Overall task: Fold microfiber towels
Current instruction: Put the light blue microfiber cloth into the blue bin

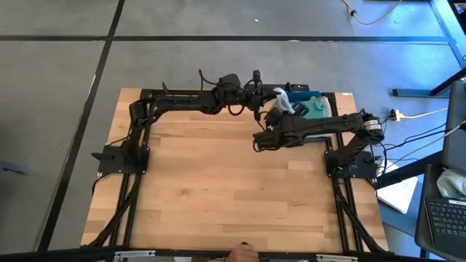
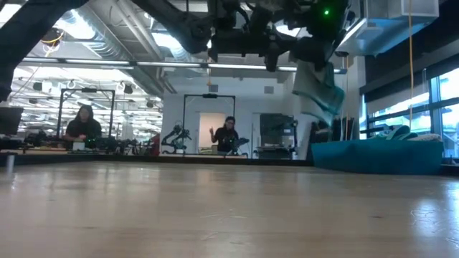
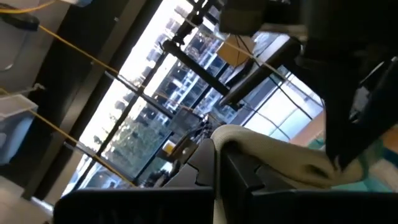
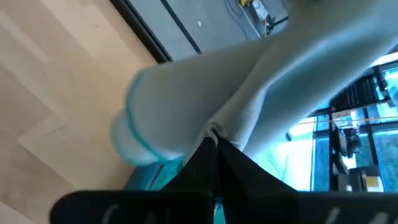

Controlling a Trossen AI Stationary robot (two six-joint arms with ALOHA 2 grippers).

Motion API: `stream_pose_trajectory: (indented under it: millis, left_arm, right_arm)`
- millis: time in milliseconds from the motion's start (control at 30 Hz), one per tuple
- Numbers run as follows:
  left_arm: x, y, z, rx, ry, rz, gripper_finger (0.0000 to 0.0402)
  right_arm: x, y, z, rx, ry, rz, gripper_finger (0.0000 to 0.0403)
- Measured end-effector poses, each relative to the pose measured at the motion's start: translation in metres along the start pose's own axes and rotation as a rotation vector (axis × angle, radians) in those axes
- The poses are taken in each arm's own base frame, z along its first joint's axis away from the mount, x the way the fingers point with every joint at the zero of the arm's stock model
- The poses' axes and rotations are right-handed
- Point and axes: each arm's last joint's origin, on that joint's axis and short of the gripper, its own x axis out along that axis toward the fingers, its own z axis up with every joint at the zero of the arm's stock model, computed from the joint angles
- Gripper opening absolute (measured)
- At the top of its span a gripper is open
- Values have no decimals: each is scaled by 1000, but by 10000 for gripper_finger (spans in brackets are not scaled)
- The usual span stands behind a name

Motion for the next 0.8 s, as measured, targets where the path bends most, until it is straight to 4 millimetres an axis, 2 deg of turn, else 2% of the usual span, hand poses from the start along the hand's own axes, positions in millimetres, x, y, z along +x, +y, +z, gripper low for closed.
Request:
stream_pose_trajectory:
  millis: [100,200,400,533,667,800]
  left_arm:
    - [3,-5,-4,-3,-30,-8,0]
    - [9,-17,-15,-25,-56,13,0]
    - [41,-24,-32,-102,-45,-3,0]
    - [62,-23,-28,-148,24,-74,0]
    - [75,-12,-18,-111,3,-30,0]
    - [86,-13,-30,-132,66,-79,0]
  right_arm:
    - [-1,-12,0,-10,14,25,6]
    - [-2,-26,0,-22,21,48,6]
    - [1,-55,-7,73,121,163,6]
    - [10,-60,-30,74,171,163,6]
    - [24,-63,-60,77,206,115,6]
    - [41,-67,-90,123,253,70,6]
